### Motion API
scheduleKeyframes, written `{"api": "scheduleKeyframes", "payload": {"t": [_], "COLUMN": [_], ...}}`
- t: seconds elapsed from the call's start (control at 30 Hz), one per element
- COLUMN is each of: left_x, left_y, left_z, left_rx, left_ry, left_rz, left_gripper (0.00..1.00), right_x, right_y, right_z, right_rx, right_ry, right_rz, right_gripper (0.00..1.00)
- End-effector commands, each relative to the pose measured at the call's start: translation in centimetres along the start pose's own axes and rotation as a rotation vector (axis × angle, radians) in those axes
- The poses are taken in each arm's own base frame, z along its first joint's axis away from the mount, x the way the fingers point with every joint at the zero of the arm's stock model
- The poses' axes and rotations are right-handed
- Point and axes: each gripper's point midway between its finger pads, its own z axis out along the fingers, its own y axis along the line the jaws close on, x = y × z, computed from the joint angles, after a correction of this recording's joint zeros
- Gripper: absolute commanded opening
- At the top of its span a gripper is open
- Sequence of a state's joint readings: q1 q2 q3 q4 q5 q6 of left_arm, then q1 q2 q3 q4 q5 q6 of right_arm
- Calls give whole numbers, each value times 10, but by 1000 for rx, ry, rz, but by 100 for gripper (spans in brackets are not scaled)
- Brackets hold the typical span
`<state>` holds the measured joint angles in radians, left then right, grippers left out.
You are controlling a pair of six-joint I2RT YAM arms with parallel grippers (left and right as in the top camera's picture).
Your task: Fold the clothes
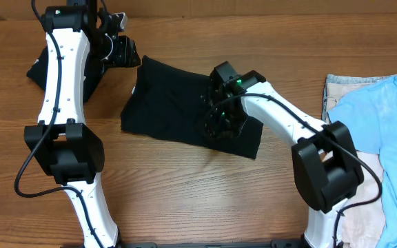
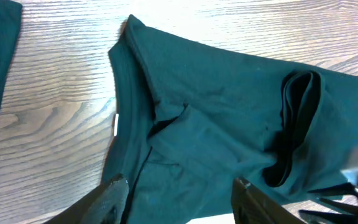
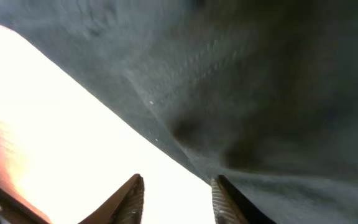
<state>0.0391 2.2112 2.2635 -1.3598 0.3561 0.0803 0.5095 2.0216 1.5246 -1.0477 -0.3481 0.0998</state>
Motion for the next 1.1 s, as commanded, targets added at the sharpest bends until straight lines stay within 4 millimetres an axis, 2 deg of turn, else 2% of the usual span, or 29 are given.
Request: {"api": "scheduleKeyframes", "payload": {"t": [0.0, 0.03, 0.07, 0.1, 0.2, 0.3, 0.47, 0.53, 0.63, 0.7, 0.87, 1.0, 1.03, 1.07], "left_x": [-6, -6, -6, -6, -6, -7, -8, -8, -8, -8, -8, -10, -10, -10], "left_y": [-7, -7, -7, -7, -7, -7, -8, -8, -8, -8, -10, -12, -13, -13], "left_z": [-6, -6, -6, -6, -6, -6, -6, -6, -6, -6, -5, -5, -4, -4], "left_rx": [8, 8, 8, 8, 8, 8, 7, 7, 8, 8, 9, 10, 10, 10], "left_ry": [-27, -27, -27, -27, -27, -28, -33, -33, -34, -33, -32, -38, -40, -41], "left_rz": [28, 28, 28, 28, 28, 28, 31, 31, 31, 32, 37, 43, 45, 47], "left_gripper": [58, 59, 59, 59, 59, 59, 60, 62, 62, 63, 63, 63, 63, 64], "right_x": [-21, -23, -26, -27, -34, -37, -27, -24, -22, -18, -8, -9, -11, -15], "right_y": [-1, -5, -6, -4, 0, 2, 4, 9, 14, 15, 12, 14, 16, 17], "right_z": [-37, -37, -35, -34, -27, -14, 17, 22, 22, 18, 3, -7, -9, -11], "right_rx": [81, 107, 106, 99, 82, 81, 85, 87, 97, 99, 139, 142, 138, 135], "right_ry": [-134, -146, -151, -157, -169, -161, -83, -66, -64, -51, -16, -32, -46, -62], "right_rz": [-44, -29, -31, -34, -47, -50, -55, -89, -108, -103, -88, -93, -97, -102], "right_gripper": [36, 45, 61, 67, 73, 74, 68, 54, 28, 16, 5, 4, 14, 32]}}
